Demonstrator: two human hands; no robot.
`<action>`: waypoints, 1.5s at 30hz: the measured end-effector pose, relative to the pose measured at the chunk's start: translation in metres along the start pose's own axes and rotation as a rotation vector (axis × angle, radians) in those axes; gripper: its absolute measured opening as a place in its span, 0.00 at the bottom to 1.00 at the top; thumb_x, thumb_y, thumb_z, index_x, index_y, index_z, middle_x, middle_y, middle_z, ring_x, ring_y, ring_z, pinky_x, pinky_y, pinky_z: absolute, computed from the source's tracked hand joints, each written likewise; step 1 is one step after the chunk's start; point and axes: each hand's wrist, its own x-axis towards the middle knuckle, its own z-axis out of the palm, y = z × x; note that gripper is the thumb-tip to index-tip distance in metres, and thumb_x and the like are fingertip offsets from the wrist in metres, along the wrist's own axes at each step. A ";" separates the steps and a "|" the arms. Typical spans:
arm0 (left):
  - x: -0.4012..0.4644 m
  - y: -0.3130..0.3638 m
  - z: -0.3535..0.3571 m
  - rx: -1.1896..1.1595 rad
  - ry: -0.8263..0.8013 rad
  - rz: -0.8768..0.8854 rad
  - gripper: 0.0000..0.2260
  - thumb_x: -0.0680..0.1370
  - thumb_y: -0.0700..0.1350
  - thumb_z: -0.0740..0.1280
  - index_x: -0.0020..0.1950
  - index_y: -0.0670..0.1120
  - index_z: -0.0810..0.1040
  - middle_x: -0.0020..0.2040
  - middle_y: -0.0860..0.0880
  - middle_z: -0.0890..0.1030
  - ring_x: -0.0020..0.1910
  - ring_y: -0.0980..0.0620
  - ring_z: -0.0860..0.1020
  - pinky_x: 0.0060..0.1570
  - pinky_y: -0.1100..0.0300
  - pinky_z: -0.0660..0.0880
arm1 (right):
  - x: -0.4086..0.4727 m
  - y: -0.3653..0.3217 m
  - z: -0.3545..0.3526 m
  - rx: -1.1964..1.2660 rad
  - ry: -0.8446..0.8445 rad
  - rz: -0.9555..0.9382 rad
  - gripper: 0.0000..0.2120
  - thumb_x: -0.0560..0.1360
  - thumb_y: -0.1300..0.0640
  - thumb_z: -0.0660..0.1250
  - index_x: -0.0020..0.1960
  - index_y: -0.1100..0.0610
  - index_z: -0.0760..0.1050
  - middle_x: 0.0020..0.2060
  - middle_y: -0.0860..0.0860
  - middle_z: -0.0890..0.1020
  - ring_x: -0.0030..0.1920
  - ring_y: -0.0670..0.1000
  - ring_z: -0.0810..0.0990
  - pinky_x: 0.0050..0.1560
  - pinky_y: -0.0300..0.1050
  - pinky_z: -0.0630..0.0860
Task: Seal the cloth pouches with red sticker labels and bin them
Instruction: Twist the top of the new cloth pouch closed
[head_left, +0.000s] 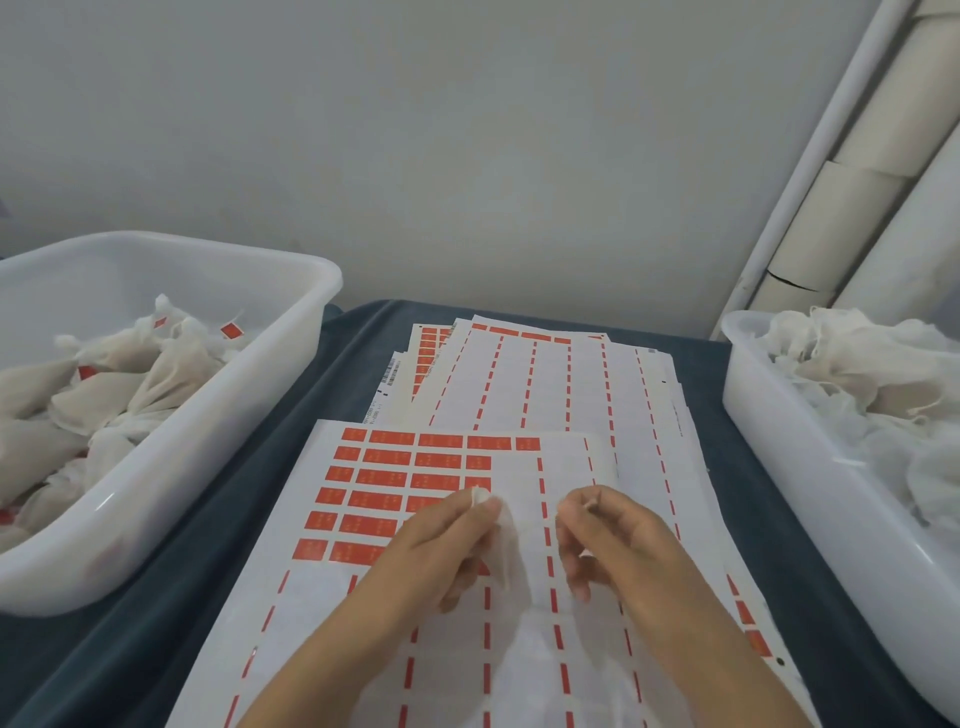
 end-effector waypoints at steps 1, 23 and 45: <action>-0.001 0.001 -0.001 -0.035 -0.004 -0.006 0.15 0.76 0.54 0.60 0.34 0.46 0.68 0.23 0.55 0.71 0.20 0.60 0.66 0.23 0.72 0.63 | -0.001 -0.002 -0.001 0.148 -0.051 0.060 0.10 0.68 0.49 0.65 0.37 0.57 0.77 0.27 0.49 0.78 0.25 0.44 0.74 0.28 0.34 0.74; -0.015 0.005 0.005 0.082 -0.385 0.215 0.02 0.73 0.52 0.63 0.44 0.57 0.75 0.27 0.65 0.73 0.24 0.66 0.71 0.26 0.75 0.66 | 0.002 0.008 0.016 0.008 0.073 -0.140 0.18 0.62 0.45 0.69 0.49 0.49 0.72 0.40 0.41 0.79 0.39 0.51 0.81 0.41 0.42 0.80; -0.008 0.004 0.003 0.121 -0.031 0.346 0.11 0.66 0.54 0.66 0.47 0.54 0.73 0.33 0.57 0.81 0.25 0.60 0.74 0.26 0.72 0.69 | -0.002 0.006 0.009 -0.002 0.025 -0.022 0.14 0.64 0.49 0.67 0.48 0.49 0.81 0.42 0.42 0.84 0.44 0.41 0.81 0.37 0.28 0.75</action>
